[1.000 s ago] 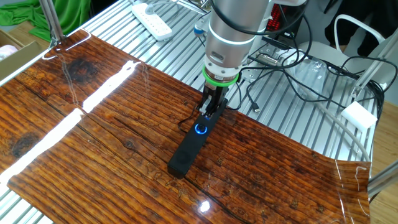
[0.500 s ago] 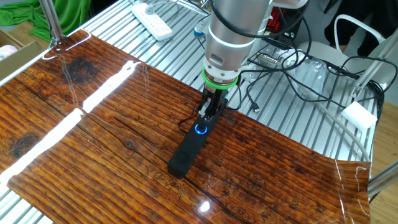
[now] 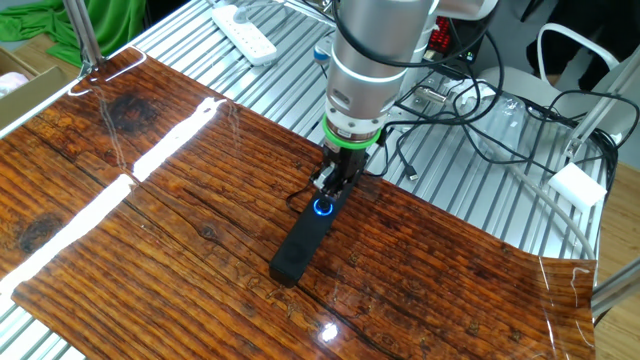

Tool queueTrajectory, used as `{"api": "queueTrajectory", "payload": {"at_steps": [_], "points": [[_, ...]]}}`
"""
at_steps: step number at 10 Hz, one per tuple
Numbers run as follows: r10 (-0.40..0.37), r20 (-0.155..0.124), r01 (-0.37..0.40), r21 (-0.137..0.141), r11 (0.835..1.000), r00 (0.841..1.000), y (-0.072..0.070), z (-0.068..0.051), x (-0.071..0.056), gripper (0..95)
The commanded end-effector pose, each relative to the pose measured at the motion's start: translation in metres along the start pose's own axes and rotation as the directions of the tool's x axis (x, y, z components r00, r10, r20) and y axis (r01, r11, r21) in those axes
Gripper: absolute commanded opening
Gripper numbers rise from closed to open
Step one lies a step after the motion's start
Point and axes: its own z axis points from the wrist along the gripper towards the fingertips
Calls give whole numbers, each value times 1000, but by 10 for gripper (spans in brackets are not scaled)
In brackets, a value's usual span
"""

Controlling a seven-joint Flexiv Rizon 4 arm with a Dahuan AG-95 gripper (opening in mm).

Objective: Turn the knob to decrease the volume of the speaker

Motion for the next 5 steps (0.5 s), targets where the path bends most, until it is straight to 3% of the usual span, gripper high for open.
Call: {"api": "queueTrajectory", "payload": {"at_steps": [1, 5], "points": [[43, -3, -42, 1, 999, 999, 5, 0, 3, 0], [49, -7, -49, -4, 999, 999, 10, 5, 5, 0]]}}
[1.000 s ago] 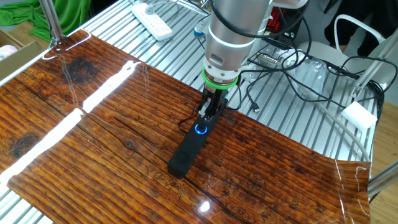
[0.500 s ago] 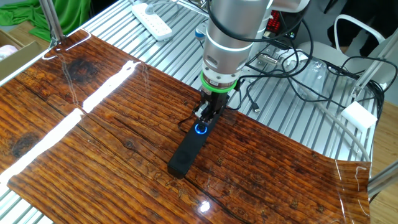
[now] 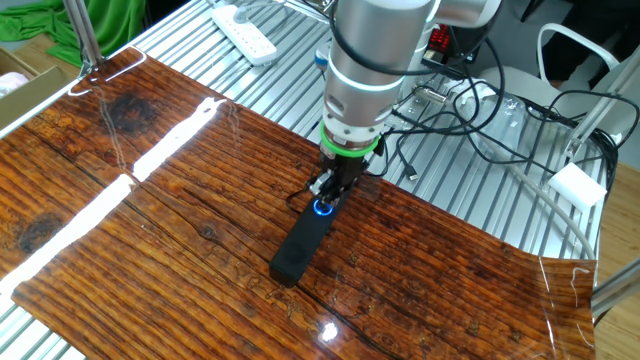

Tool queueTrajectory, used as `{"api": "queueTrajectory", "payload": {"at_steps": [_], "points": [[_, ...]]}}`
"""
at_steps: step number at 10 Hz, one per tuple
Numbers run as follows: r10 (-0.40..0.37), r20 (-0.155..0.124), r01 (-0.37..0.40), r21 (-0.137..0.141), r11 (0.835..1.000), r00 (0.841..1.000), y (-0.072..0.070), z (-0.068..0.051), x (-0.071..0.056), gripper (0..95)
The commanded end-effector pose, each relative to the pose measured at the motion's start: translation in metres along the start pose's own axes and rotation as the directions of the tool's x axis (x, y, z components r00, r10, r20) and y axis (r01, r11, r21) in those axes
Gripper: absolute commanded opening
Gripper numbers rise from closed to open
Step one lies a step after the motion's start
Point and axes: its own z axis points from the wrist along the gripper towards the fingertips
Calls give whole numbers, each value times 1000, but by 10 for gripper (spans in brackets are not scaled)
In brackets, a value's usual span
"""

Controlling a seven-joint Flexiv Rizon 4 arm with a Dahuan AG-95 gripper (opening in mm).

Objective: Turn the knob to decrease the volume of the speaker

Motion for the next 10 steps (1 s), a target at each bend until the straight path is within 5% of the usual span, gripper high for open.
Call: {"api": "queueTrajectory", "payload": {"at_steps": [1, 7, 8, 9, 10], "points": [[5, -5, -5, -3, 1000, 1000, -2, -3, -1, 0], [52, -13, -52, -16, 999, 999, 0, 0, -1, 0], [62, -13, -62, -18, 998, 998, 0, 0, -1, 190], [64, -13, -64, -19, 998, 998, 0, 0, -1, 190], [64, -12, -64, -19, 998, 998, 0, 0, -1, 380]]}}
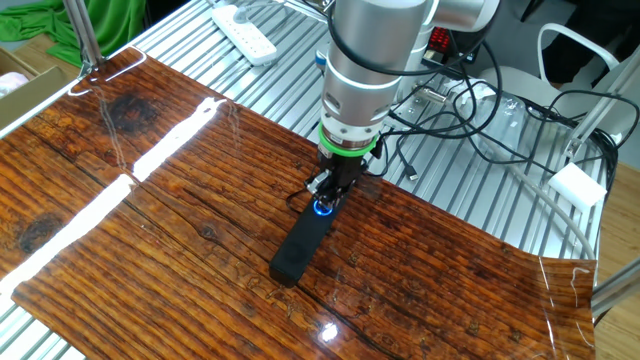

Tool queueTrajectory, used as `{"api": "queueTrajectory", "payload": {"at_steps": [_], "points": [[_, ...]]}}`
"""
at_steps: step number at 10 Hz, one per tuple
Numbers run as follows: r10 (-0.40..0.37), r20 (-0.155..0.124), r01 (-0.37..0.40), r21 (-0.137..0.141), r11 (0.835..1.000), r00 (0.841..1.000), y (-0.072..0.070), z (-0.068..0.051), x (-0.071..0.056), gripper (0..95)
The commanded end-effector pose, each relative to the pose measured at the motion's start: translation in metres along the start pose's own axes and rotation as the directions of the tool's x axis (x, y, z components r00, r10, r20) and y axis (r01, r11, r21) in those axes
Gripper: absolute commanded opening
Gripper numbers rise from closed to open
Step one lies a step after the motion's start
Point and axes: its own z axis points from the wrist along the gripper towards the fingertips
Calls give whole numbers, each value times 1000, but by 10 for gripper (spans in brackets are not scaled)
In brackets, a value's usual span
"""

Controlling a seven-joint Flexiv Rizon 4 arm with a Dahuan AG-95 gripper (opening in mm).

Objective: Turn the knob to decrease the volume of the speaker

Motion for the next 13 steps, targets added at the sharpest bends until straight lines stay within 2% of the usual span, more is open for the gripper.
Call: {"api": "queueTrajectory", "payload": {"at_steps": [1, 13], "points": [[-2, 1, 2, 0, 1000, 1000, 0, 0, 0, 380], [-36, 13, 36, -4, 999, 999, 4, 8, -5, 380]]}}
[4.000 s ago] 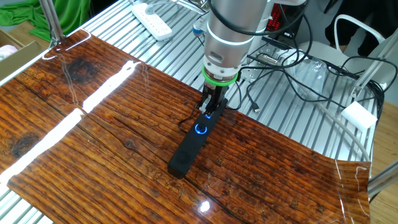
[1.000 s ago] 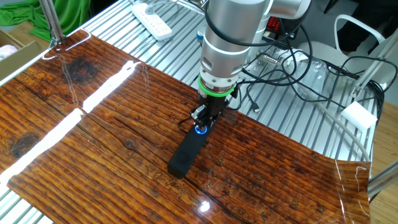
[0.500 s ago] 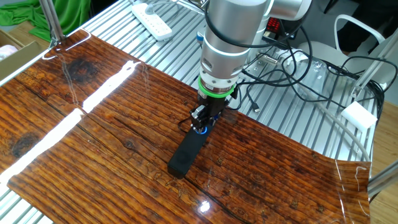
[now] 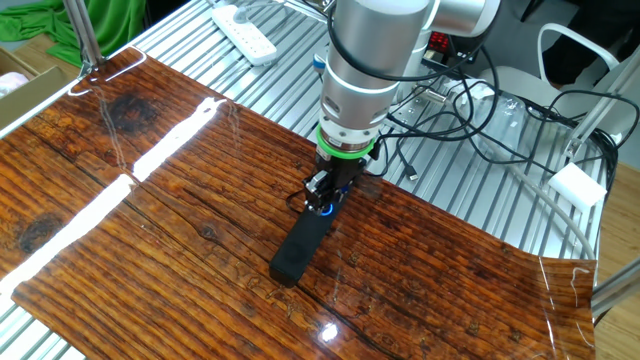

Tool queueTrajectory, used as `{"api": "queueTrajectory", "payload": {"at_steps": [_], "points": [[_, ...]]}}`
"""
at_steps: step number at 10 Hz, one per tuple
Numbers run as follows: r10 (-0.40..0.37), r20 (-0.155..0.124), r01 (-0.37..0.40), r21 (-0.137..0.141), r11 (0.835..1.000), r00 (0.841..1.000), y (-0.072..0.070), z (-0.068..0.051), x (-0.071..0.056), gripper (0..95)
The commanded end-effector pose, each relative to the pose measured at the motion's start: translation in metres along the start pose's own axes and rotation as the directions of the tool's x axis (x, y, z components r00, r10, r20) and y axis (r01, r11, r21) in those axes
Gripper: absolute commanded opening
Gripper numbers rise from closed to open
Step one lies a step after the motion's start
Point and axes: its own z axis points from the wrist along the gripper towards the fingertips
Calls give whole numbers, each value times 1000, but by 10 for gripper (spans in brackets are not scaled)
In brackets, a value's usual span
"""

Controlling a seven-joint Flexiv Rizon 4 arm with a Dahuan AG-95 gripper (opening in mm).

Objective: Turn the knob to decrease the volume of the speaker

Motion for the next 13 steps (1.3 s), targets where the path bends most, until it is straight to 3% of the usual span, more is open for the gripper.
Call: {"api": "queueTrajectory", "payload": {"at_steps": [1, 7, 13], "points": [[0, -2, 0, -1, 1000, 1000, 0, 1, -1, 380], [0, -11, 1, 14, 1000, 1000, -1, 2, -1, 380], [-40, 7, 40, 5, 999, 999, -1, 2, -1, 380]]}}
